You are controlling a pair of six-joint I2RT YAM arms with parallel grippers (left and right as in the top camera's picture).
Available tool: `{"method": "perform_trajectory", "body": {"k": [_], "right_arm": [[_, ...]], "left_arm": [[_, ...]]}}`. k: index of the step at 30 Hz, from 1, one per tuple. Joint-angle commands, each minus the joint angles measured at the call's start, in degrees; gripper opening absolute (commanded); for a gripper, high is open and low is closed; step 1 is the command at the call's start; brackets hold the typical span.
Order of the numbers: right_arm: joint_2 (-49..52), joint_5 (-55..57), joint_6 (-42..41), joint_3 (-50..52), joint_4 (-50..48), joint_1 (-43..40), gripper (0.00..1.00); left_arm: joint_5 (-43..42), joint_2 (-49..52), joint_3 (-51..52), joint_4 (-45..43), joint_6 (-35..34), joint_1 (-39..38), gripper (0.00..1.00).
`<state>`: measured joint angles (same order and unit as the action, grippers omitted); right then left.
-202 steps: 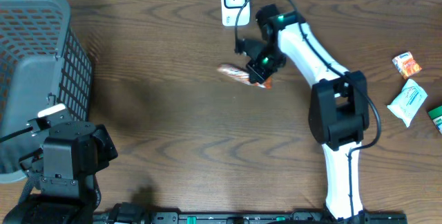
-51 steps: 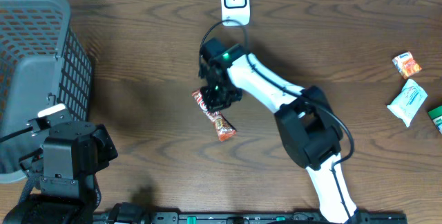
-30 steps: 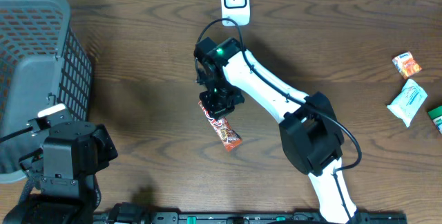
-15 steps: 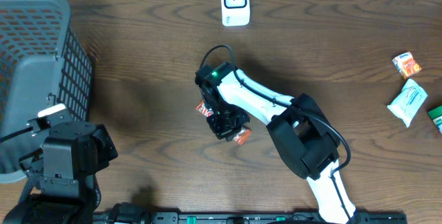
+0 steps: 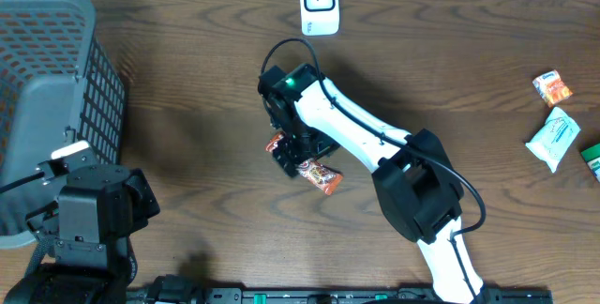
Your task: Scan the item barcode
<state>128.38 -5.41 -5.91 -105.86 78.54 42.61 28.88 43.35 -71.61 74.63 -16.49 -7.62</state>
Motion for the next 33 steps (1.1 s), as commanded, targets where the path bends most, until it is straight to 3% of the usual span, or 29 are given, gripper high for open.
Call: {"method": "perform_trajectory", "body": {"k": [1,7,11,17,20,23,26,29,33], "right_arm": [[-1.2,5.3,3.8,0.0,0.1,1.9,0.99],[-1.2,15.5,-4.8,0.4,-1.7,6.6,0.99],[-1.2,18.4,-5.0,3.1,-4.1,9.1,0.89],[-1.2,23.1,-5.0,9.0,-8.7,11.4,0.96],[-1.2,23.1,-5.0,13.2,-12.7,11.2,0.93],[-1.2,23.1,-3.1,18.2,-17.4,10.7,0.8],[-1.2,23.3,2.5,22.4,-21.2,10.5,0.55],[-1.2,23.3,2.4,25.0,-23.5,10.4,0.45],[-1.2,23.4,1.0,26.4,-24.4,9.3,0.14]], "left_arm": [[0.7,0.0,-0.1,0.2,0.3,-0.1,0.98],[0.7,0.0,-0.1,0.2,0.3,-0.1,0.98],[0.7,0.0,-0.1,0.2,0.3,-0.1,0.98],[0.7,0.0,-0.1,0.2,0.3,-0.1,0.98],[0.7,0.0,-0.1,0.2,0.3,-0.1,0.98],[0.7,0.0,-0.1,0.2,0.3,-0.1,0.98],[0.7,0.0,-0.1,0.2,0.3,-0.1,0.98],[0.7,0.0,-0.1,0.2,0.3,-0.1,0.98],[0.7,0.0,-0.1,0.2,0.3,-0.1,0.98]]}}
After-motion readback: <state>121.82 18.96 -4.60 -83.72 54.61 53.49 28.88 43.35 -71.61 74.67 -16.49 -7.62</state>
